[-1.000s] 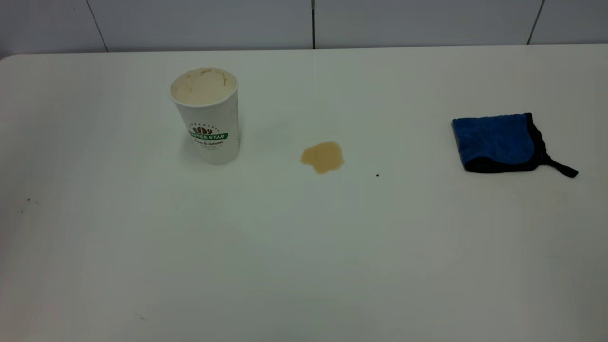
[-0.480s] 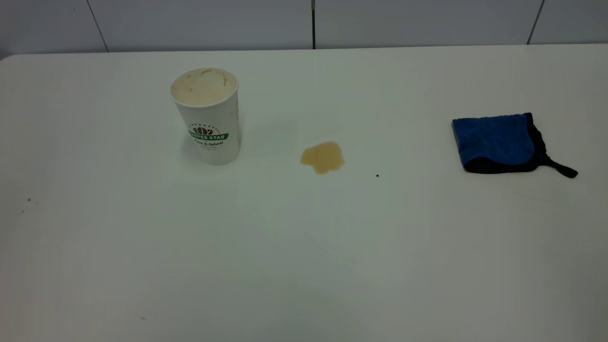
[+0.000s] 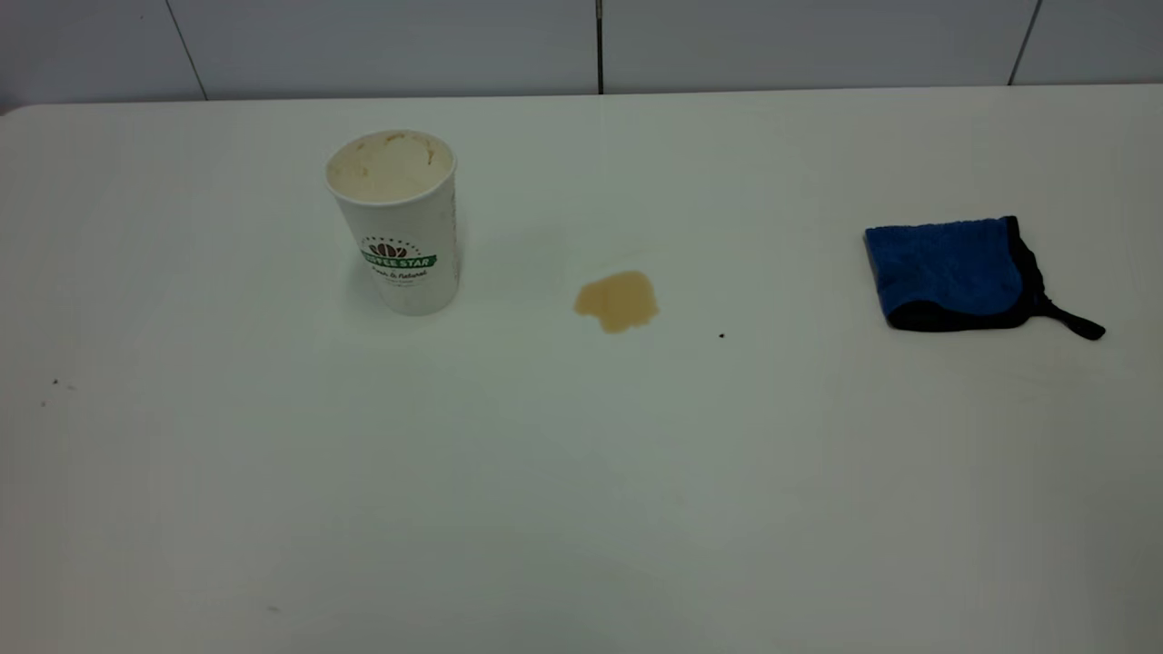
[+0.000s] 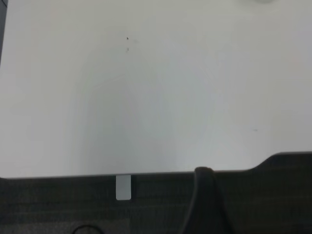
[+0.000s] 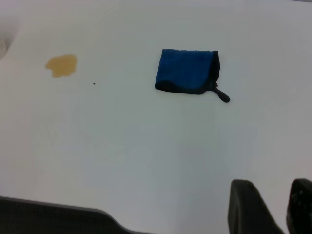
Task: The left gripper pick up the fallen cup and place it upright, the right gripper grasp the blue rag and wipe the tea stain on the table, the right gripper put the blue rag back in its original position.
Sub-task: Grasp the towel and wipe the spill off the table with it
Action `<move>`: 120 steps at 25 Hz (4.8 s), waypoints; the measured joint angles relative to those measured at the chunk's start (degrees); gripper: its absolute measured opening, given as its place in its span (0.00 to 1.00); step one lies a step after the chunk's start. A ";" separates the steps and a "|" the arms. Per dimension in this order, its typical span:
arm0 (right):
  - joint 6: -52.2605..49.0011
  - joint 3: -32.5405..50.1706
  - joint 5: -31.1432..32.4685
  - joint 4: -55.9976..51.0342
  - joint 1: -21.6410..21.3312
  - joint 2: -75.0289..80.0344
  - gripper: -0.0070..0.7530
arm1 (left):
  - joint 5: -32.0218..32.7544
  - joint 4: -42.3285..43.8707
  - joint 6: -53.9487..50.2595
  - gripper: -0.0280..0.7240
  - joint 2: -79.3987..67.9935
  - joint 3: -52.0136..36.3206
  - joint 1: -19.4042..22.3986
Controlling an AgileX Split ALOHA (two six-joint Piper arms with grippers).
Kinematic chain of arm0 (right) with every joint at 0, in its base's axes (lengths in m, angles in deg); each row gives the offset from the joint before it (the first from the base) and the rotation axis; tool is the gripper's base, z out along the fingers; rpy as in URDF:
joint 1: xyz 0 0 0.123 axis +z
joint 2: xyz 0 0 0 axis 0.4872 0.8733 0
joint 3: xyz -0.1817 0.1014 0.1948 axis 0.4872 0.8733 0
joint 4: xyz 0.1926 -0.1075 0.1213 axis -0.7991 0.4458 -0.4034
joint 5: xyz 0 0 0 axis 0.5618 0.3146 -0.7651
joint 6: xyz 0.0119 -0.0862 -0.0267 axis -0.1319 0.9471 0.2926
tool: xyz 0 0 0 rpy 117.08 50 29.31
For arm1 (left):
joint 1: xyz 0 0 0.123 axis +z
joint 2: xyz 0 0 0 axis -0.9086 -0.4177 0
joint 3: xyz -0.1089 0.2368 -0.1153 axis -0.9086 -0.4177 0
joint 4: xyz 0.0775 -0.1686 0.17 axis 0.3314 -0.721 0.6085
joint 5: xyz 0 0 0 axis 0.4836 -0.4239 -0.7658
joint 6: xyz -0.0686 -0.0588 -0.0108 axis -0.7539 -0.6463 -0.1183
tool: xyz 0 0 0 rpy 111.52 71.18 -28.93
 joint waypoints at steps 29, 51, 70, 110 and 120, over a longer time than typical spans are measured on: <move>-0.05 0.00 0.00 0.00 0.00 0.00 0.32 | 1.66 2.24 -3.04 0.81 11.08 -1.14 -0.17; -13.44 -4.57 -4.23 2.99 0.00 4.83 0.63 | 1.66 2.24 -3.15 0.81 11.08 -1.14 -0.17; -6.05 -21.35 -39.64 8.01 0.00 75.57 0.95 | 1.66 2.24 -3.15 0.81 11.08 -1.14 -0.17; 3.74 -85.40 -20.02 5.84 5.03 153.69 0.89 | 1.71 2.24 -3.15 0.81 11.08 -1.14 -0.17; 3.70 -86.57 -18.42 3.77 5.03 154.39 0.30 | 1.71 2.24 -3.15 0.81 11.08 -1.14 -0.17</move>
